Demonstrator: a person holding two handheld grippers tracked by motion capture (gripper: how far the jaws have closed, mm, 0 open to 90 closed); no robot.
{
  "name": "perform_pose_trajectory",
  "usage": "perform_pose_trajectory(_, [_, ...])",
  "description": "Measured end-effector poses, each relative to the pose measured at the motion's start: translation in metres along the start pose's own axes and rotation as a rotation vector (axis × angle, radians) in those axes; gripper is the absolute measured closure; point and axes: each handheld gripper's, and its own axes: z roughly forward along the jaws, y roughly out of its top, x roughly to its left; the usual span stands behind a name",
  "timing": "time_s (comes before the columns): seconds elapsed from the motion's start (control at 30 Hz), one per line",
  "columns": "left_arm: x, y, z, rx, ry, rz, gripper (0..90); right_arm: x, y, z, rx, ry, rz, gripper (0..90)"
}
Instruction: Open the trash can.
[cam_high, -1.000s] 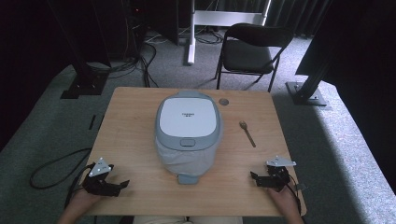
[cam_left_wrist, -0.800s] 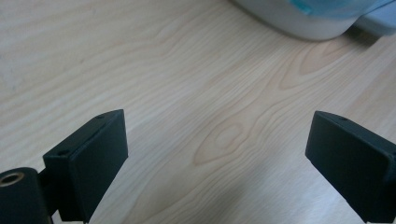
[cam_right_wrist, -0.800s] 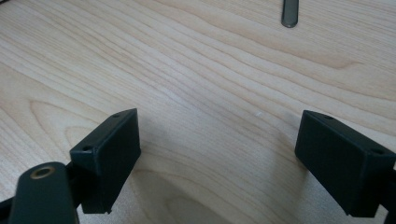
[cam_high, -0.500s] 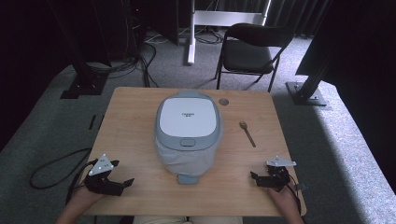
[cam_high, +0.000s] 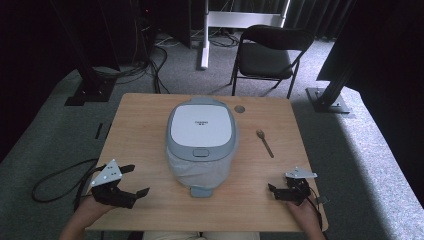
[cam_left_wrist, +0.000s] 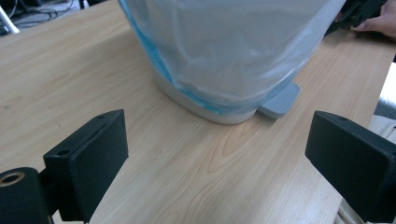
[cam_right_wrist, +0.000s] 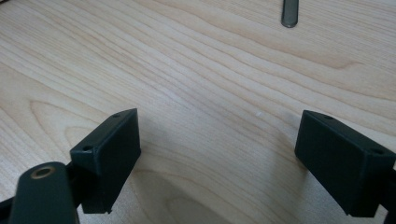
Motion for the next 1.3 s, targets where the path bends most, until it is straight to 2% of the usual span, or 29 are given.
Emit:
perform_pose_trajectory(0.07, [-0.002, 0.006, -0.001, -0.011, 0.002, 0.009, 9.2, 0.000, 0.000, 0.000, -0.001, 0.000, -0.001, 13.5])
perform_pose_trajectory(0.13, [-0.002, 0.008, -0.002, -0.013, 0.002, 0.015, 9.2, 0.000, 0.000, 0.000, -0.001, 0.000, -0.001, 13.5])
perform_pose_trajectory(0.17, [-0.006, 0.017, -0.002, -0.032, -0.011, 0.029, 9.2, 0.000, 0.000, 0.000, -0.001, 0.000, -0.001, 13.6])
perform_pose_trajectory(0.2, [-0.006, 0.017, -0.002, -0.032, -0.011, 0.029, 9.2, 0.000, 0.000, 0.000, -0.001, 0.000, -0.001, 13.6])
perform_pose_trajectory(0.33, [-0.014, 0.030, -0.003, -0.067, -0.064, 0.045, 9.2, 0.000, 0.000, 0.000, 0.000, -0.001, -0.002, 13.6])
perform_pose_trajectory(0.37, [-0.014, 0.030, -0.003, -0.067, -0.064, 0.045, 9.2, 0.000, 0.000, 0.000, 0.000, -0.001, -0.002, 13.6])
perform_pose_trajectory(0.47, [-0.019, 0.041, -0.004, -0.105, -0.123, 0.053, 9.2, 0.000, 0.000, 0.000, -0.001, -0.001, -0.002, 13.7])
perform_pose_trajectory(0.73, [-0.027, 0.060, -0.005, -0.134, -0.154, 0.081, 9.2, 0.000, 0.000, 0.000, -0.001, -0.001, -0.002, 13.7])
perform_pose_trajectory(0.77, [-0.031, 0.065, -0.006, -0.153, -0.187, 0.087, 9.2, 0.000, 0.000, 0.000, -0.001, -0.001, -0.002, 13.7])
perform_pose_trajectory(0.8, [-0.032, 0.068, -0.006, -0.161, -0.194, 0.088, 9.2, 0.000, 0.000, 0.000, -0.001, -0.001, -0.002, 13.7])
perform_pose_trajectory(0.93, [-0.034, 0.074, -0.007, -0.169, -0.201, 0.096, 9.2, 0.000, 0.000, 0.000, -0.001, -0.001, -0.002, 13.7])
perform_pose_trajectory(1.07, [-0.039, 0.089, -0.007, -0.185, -0.228, 0.116, 9.3, 0.000, 0.000, 0.000, -0.001, -0.003, -0.001, 13.7])
perform_pose_trajectory(1.17, [-0.043, 0.099, -0.007, -0.194, -0.227, 0.136, 9.3, 0.000, 0.000, 0.000, -0.001, -0.003, 0.000, 13.7])
perform_pose_trajectory(1.3, [-0.046, 0.109, -0.005, -0.207, -0.232, 0.142, 12.6, 0.000, 0.000, 0.000, -0.001, -0.003, 0.000, 13.7])
